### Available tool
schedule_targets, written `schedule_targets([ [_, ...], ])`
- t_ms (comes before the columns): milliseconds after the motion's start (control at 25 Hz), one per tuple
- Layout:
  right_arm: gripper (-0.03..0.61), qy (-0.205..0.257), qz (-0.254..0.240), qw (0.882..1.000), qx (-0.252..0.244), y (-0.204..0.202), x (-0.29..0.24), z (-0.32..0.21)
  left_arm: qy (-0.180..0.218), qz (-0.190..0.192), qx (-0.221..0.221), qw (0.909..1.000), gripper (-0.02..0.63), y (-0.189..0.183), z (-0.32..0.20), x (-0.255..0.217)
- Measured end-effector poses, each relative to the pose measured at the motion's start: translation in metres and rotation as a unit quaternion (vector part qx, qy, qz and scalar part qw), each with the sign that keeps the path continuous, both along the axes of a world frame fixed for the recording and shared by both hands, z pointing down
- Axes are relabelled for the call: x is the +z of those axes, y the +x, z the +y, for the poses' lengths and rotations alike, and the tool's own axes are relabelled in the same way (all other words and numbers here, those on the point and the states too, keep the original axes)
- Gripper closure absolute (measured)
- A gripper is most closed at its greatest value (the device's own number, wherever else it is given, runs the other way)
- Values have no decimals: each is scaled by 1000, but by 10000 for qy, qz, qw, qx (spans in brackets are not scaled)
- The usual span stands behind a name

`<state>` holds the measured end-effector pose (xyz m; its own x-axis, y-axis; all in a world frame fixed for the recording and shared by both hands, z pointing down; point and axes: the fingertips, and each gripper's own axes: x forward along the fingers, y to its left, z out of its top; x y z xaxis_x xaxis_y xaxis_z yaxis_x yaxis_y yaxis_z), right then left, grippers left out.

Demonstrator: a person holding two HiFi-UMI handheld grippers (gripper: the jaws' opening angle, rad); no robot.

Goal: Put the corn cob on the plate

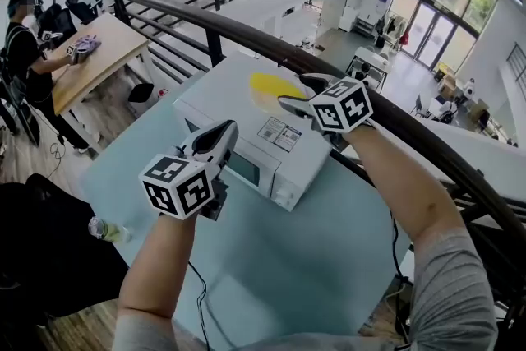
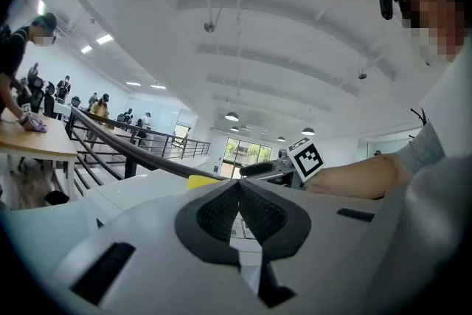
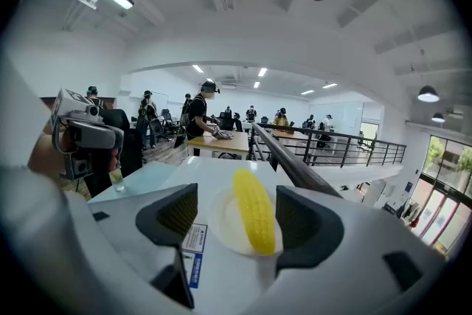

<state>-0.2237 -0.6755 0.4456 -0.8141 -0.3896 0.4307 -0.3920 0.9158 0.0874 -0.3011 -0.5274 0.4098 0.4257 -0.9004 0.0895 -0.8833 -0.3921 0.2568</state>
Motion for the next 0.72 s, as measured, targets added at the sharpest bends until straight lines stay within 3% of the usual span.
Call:
schedule_targets([
  [320, 257, -365, -323, 9987, 139, 43, -14, 42, -75, -296, -101, 9995, 606, 12, 27, -12],
  [480, 288, -506, -494, 9973, 175, 66, -21, 70, -141, -501, -74, 9986, 606, 27, 48, -12],
  [720, 351, -728, -748, 9940, 318, 102, -23, 113, -214, -310, -58, 9993, 606, 49, 88, -15],
])
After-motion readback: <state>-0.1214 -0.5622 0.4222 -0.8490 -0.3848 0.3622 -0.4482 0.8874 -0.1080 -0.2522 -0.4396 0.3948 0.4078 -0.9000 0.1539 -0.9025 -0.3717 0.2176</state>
